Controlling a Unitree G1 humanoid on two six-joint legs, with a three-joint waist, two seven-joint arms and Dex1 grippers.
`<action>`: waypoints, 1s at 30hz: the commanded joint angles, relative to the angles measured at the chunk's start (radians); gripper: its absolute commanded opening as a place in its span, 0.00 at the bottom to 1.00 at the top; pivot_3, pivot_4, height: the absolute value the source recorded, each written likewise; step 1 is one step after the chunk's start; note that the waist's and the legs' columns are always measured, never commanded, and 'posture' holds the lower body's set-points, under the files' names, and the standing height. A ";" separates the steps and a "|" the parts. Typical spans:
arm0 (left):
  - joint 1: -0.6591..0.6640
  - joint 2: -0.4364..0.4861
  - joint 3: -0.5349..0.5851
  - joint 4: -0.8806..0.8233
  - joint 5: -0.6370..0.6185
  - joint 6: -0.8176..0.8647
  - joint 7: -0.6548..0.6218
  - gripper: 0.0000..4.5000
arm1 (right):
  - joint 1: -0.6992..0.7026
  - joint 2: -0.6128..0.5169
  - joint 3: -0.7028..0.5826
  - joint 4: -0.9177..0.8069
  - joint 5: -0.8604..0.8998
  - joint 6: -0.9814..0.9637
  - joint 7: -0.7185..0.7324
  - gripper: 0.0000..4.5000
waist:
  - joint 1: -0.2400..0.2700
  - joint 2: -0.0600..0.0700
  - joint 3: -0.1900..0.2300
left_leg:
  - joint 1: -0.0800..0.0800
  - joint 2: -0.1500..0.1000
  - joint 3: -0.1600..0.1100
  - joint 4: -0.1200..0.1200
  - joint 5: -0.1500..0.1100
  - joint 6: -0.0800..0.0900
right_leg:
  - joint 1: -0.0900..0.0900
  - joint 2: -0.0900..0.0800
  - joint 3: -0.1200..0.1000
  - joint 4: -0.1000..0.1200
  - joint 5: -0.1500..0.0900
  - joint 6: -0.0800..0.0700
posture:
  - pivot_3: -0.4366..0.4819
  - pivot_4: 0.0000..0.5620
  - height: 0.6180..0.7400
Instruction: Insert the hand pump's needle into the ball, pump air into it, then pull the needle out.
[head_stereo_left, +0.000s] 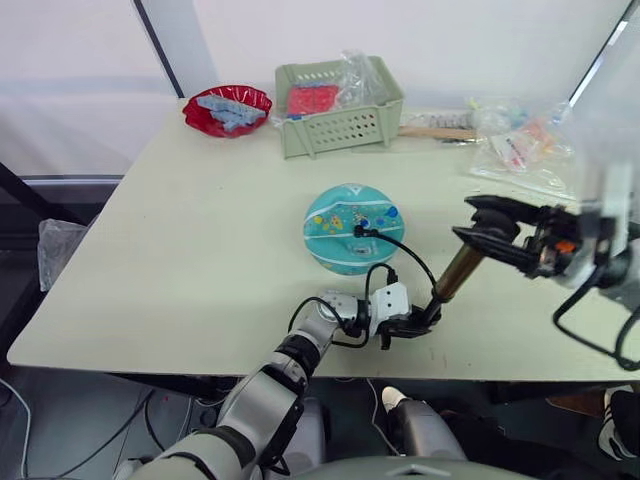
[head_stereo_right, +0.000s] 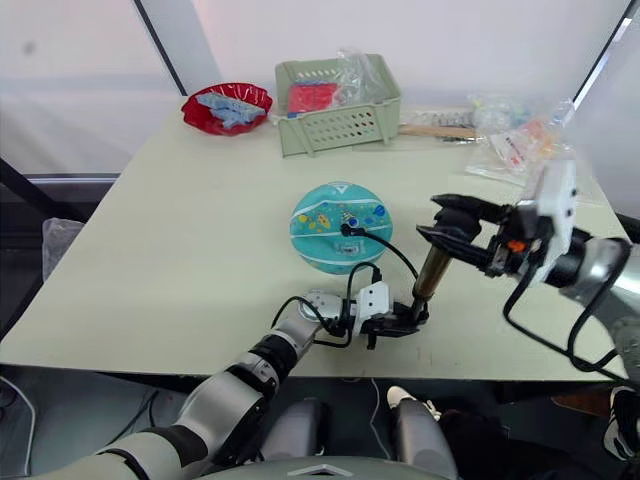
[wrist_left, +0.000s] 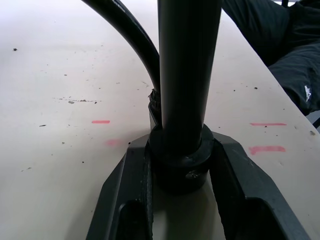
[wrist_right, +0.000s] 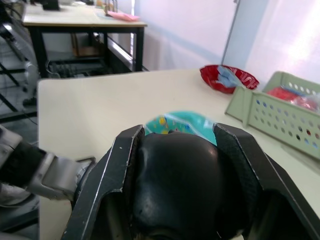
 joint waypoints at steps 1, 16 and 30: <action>0.048 0.027 -0.034 0.077 0.064 0.021 -0.006 0.24 | 0.072 0.042 0.111 0.062 -0.141 -0.045 -0.010 0.40 | 0.000 -0.002 -0.002 | 0.000 0.000 0.000 0.000 0.000 0.000 | 0.000 0.000 0.000 0.000 -0.001 -0.001 | 0.48 0.27 0.97; 0.055 0.026 -0.036 0.122 0.082 -0.002 0.031 0.24 | 0.167 0.186 0.179 0.147 -0.345 -0.298 -0.036 0.40 | 0.001 -0.001 -0.009 | 0.001 0.000 0.000 0.000 0.000 0.000 | 0.000 0.001 0.000 0.001 -0.002 -0.004 | 0.48 0.27 0.97; 0.054 0.034 -0.055 0.151 0.109 -0.006 0.036 0.24 | -0.052 0.010 -0.069 -0.038 0.021 0.008 -0.022 0.40 | 0.002 0.003 -0.003 | -0.001 0.000 0.000 0.000 0.000 0.000 | 0.000 0.000 0.000 0.000 -0.002 -0.004 | 0.48 0.27 0.97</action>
